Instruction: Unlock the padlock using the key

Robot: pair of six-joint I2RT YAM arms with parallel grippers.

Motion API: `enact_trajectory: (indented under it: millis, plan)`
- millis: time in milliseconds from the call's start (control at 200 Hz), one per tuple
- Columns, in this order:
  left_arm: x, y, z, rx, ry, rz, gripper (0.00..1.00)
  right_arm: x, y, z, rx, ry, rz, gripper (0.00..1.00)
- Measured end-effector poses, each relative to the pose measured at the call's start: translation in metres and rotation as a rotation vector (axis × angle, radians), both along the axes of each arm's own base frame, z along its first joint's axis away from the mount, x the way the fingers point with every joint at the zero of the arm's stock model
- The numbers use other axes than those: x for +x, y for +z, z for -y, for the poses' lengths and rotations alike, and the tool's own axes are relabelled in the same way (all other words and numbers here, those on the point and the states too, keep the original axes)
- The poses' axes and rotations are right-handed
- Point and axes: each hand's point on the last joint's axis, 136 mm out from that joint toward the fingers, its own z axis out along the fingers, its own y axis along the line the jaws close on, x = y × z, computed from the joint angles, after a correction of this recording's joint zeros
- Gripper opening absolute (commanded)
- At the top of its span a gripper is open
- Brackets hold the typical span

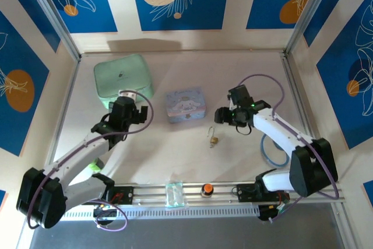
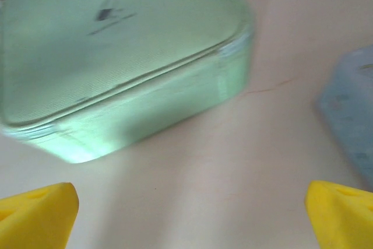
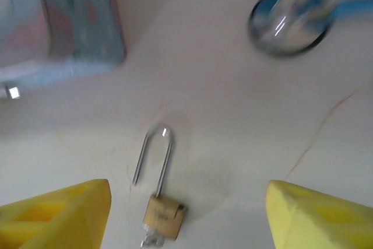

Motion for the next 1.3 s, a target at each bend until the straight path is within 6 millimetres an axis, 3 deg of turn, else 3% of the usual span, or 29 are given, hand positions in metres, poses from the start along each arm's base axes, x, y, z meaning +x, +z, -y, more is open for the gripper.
enact_trajectory:
  millis: [95, 190, 345, 450, 595, 745, 905, 985, 1000, 1015, 1301]
  plan:
    - [-0.001, -0.016, -0.023, 0.074, 0.042, 0.041, 0.99, 0.025, 0.015, 0.029, -0.024, -0.076, 0.123, 0.70]
    - [0.002, -0.034, -0.036, 0.128, 0.055, 0.041, 0.99, 0.040, 0.017, 0.058, -0.065, -0.129, 0.230, 0.71]
    - [0.025, -0.045, -0.054, 0.127, 0.108, 0.075, 0.99, 0.043, -0.007, 0.107, -0.087, -0.225, 0.328, 0.70]
    - [0.035, -0.061, -0.060, 0.103, 0.119, 0.072, 0.99, 0.044, -0.017, 0.128, -0.076, -0.280, 0.379, 0.69]
    - [0.047, -0.067, -0.061, 0.065, 0.105, 0.098, 0.99, 0.054, -0.016, 0.127, -0.069, -0.251, 0.557, 0.69]
    - [0.060, -0.061, -0.076, 0.004, 0.127, 0.173, 0.99, 0.066, -0.028, 0.122, -0.098, -0.194, 0.613, 0.68]
    - [0.059, -0.078, -0.084, -0.039, 0.124, 0.179, 0.99, 0.084, -0.031, 0.109, -0.115, -0.128, 0.672, 0.70]
    - [0.060, -0.083, -0.079, -0.051, 0.098, 0.168, 0.99, 0.089, -0.033, 0.106, -0.123, -0.106, 0.668, 0.76]
    - [0.060, -0.082, -0.078, -0.055, 0.092, 0.173, 0.99, 0.090, -0.032, 0.105, -0.125, -0.101, 0.674, 0.95]
    - [0.061, -0.081, -0.077, -0.057, 0.090, 0.176, 0.99, 0.090, -0.031, 0.104, -0.121, -0.103, 0.676, 1.00]
    - [0.065, -0.071, -0.073, -0.074, 0.065, 0.219, 0.99, 0.096, -0.022, 0.103, -0.132, -0.084, 0.712, 0.99]
